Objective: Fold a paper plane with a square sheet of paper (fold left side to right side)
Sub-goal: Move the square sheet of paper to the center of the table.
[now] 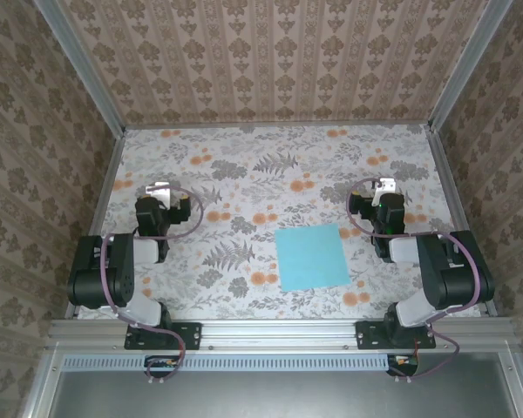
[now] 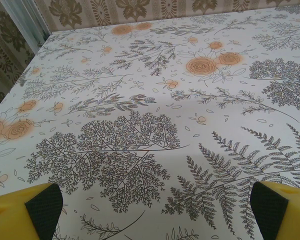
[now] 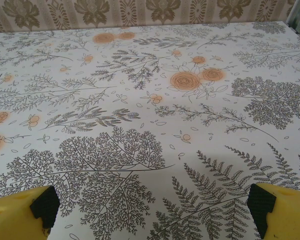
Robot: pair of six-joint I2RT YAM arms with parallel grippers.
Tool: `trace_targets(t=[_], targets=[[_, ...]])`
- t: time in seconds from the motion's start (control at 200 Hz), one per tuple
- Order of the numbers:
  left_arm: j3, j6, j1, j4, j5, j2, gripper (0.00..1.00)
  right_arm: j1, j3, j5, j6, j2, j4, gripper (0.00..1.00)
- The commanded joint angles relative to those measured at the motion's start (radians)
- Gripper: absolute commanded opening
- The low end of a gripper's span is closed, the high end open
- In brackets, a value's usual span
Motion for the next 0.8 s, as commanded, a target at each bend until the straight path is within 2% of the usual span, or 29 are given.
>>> trace_targets(t=[0.0, 0.65, 0.795], targets=[[0.015, -0.006, -0.004, -0.003, -0.007, -0.002, 1.00, 0.004, 0.002, 0.012, -0.007, -0.001, 0.035, 1.00], [0.013, -0.006, -0.004, 0.001, -0.007, -0.004, 1.00, -0.001, 0.001, 0.005, -0.002, -0.002, 0.037, 1.00], [-0.017, -0.036, -0.004, 0.024, -0.081, -0.057, 1.00, -0.002, 0.010, 0.044, 0.015, -0.029, 0.003, 1.00]])
